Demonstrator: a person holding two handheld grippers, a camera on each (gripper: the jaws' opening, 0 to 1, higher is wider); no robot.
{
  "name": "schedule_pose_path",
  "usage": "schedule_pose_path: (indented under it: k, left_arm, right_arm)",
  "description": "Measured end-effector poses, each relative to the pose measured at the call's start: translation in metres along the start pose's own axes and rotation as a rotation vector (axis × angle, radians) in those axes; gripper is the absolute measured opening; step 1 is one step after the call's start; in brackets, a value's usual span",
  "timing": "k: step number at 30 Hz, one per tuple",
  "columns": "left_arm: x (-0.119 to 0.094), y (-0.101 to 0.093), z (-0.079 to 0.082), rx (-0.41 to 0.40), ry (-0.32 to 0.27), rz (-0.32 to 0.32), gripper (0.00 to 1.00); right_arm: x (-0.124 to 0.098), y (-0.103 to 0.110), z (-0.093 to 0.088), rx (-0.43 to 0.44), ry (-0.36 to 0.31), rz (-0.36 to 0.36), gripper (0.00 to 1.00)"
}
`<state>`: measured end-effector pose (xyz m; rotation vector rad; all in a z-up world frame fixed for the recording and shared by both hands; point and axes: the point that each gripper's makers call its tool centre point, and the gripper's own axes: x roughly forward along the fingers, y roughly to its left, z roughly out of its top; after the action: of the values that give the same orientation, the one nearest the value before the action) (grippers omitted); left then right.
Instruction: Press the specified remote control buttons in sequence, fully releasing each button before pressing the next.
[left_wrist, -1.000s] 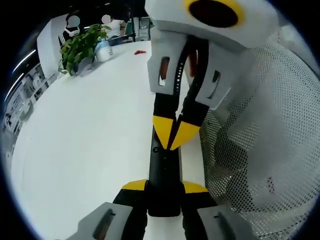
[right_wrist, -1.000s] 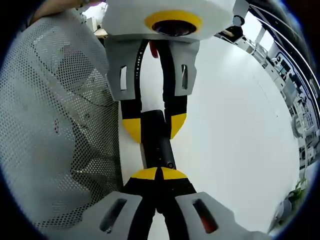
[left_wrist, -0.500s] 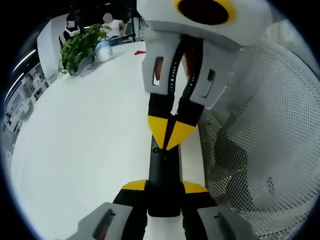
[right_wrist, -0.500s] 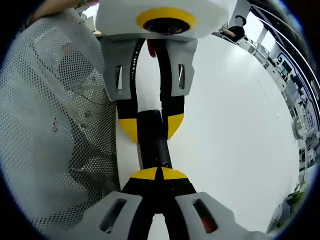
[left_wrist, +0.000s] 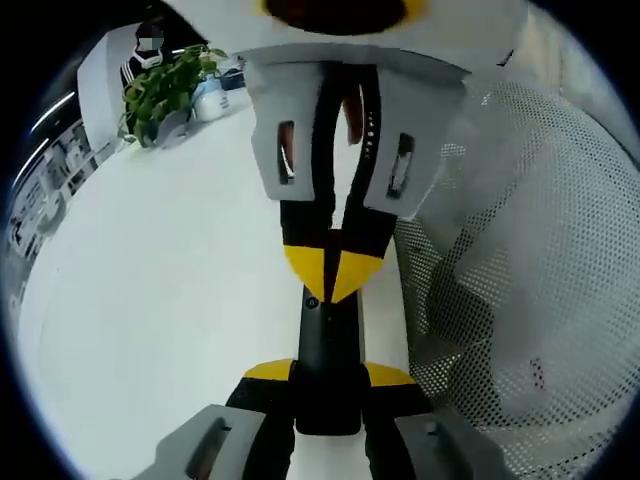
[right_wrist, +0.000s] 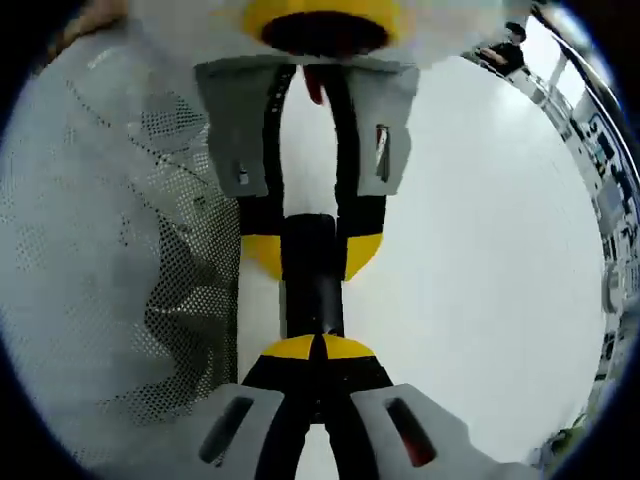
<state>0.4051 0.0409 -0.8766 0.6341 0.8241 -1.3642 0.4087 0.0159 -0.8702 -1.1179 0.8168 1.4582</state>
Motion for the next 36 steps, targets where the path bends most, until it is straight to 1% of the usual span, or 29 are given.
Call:
schedule_pose_path:
  k: [1,2,3,4,5,6,7,9,11,14,19,22,24,27,29,31,34,36]
  left_arm:
    - [0.0,0.0,0.0,-0.003,-0.004,-0.001,0.25]
    - [0.0,0.0,0.0,-0.011,-0.012,-0.001,0.25]
    - [-0.001,0.0,0.0,-0.017,-0.016,-0.002,0.25]
    - [-0.001,0.0,0.001,-0.025,-0.023,-0.003,0.25]
    - [-0.001,0.0,0.001,-0.031,-0.027,-0.004,0.25]
    - [-0.001,0.0,0.001,-0.037,-0.032,-0.004,0.25]
    - [-0.001,0.0,0.001,-0.041,-0.036,-0.005,0.25]
    - [-0.001,0.0,0.001,-0.038,-0.038,-0.004,0.25]
    - [0.0,0.0,0.001,-0.038,-0.039,-0.003,0.25]
    - [-0.001,0.0,0.001,-0.039,-0.042,-0.004,0.25]
    - [0.0,0.0,0.001,-0.045,-0.049,-0.004,0.25]
    - [0.0,0.0,0.001,-0.047,-0.053,-0.003,0.25]
    - [0.0,0.0,0.0,-0.046,-0.054,-0.003,0.25]
    - [0.0,0.0,0.0,-0.045,-0.057,-0.003,0.25]
    - [0.0,0.0,0.001,-0.046,-0.06,-0.003,0.25]
    - [0.0,0.0,0.0,-0.047,-0.061,-0.003,0.25]
    - [0.0,0.0,0.0,-0.045,-0.061,-0.003,0.25]
    - [0.0,0.0,0.001,-0.044,-0.06,-0.002,0.25]
  right_arm:
    - [-0.001,0.001,-0.002,0.062,-0.007,0.006,0.0]
    - [0.0,0.0,-0.001,0.142,-0.034,0.013,0.0]
    - [-0.001,-0.001,-0.001,0.241,-0.066,0.034,0.0]
    - [-0.001,-0.003,-0.002,0.295,-0.085,0.051,0.0]
    - [-0.001,-0.004,-0.002,0.373,-0.113,0.076,0.0]
    - [-0.002,-0.004,-0.002,0.402,-0.127,0.09,0.0]
    - [-0.002,-0.005,-0.003,0.454,-0.141,0.108,0.0]
    - [-0.002,-0.006,-0.004,0.494,-0.15,0.126,0.0]
    - [0.0,-0.011,-0.005,0.5,-0.155,0.116,0.0]
    - [0.001,-0.013,-0.004,0.518,-0.155,0.12,0.0]
    - [0.002,-0.014,-0.004,0.502,-0.128,0.124,0.0]
    - [0.003,-0.015,-0.004,0.512,-0.105,0.121,0.0]
    - [0.003,-0.015,-0.004,0.52,-0.087,0.128,0.0]
    - [0.004,-0.016,-0.005,0.579,-0.055,0.147,0.0]
    - [0.005,-0.016,-0.006,0.628,-0.02,0.164,0.0]
    - [0.005,-0.017,-0.005,0.636,0.002,0.165,0.0]
    - [0.006,-0.017,-0.005,0.645,0.055,0.163,0.0]
    - [0.005,-0.014,-0.003,0.641,0.075,0.161,0.0]
